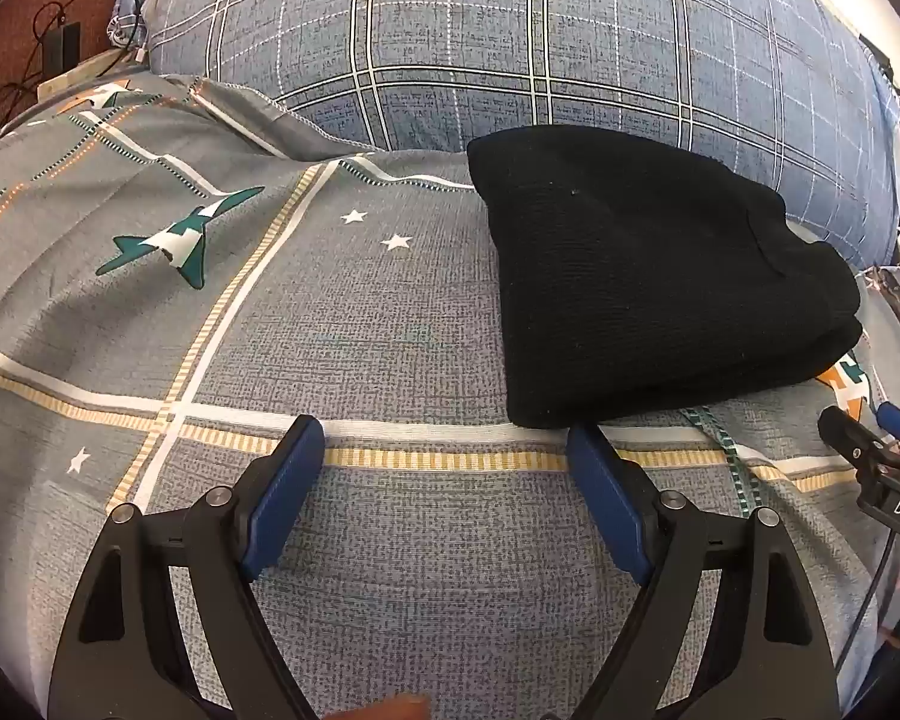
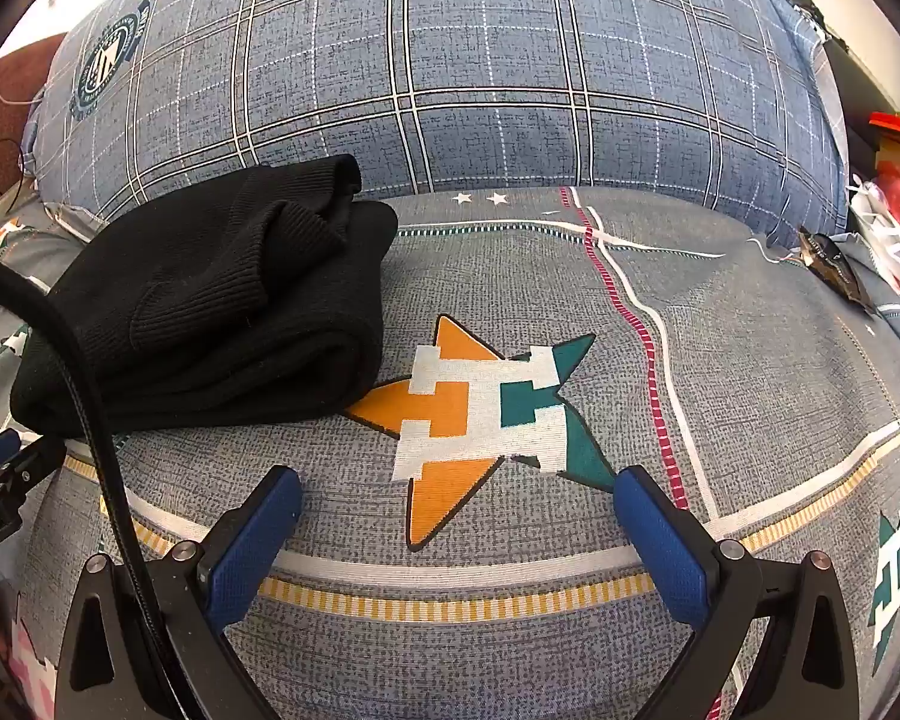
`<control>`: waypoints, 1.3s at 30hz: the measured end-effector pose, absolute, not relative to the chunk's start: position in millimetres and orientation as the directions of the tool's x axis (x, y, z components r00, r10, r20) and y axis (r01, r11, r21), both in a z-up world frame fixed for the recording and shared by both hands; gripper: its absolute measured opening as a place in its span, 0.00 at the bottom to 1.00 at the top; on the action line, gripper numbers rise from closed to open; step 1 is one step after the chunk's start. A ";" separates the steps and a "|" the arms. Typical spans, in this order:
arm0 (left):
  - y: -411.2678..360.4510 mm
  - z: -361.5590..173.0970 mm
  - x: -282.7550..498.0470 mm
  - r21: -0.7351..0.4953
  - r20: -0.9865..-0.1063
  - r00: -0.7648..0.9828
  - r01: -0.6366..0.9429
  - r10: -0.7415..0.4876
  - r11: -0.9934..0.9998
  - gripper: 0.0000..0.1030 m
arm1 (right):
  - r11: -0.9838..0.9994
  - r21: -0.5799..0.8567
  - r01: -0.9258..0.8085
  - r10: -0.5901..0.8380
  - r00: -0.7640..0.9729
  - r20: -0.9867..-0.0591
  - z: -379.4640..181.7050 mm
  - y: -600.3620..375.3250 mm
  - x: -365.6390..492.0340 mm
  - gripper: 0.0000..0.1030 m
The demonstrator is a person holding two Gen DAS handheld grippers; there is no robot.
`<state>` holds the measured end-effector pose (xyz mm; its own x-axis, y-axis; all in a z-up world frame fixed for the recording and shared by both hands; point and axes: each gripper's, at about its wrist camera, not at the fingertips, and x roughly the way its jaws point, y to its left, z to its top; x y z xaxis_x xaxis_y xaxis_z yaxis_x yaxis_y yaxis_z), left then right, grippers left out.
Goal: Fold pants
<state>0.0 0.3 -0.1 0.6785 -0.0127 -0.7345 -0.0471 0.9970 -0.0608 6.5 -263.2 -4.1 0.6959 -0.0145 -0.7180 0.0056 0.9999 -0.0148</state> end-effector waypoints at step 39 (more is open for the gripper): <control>-0.5 -0.6 2.5 -0.064 -0.734 0.679 -0.047 -0.016 0.997 0.81 | 1.000 -0.014 0.006 -0.015 0.696 -0.718 -1.2 -262.0 7.4 1.00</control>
<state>2.5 -0.5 -0.6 0.6788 -0.0158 -0.7341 -0.0465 0.9968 -0.0645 7.4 -262.0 -1.2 0.6962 -0.0146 -0.7177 0.0060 0.9999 -0.0145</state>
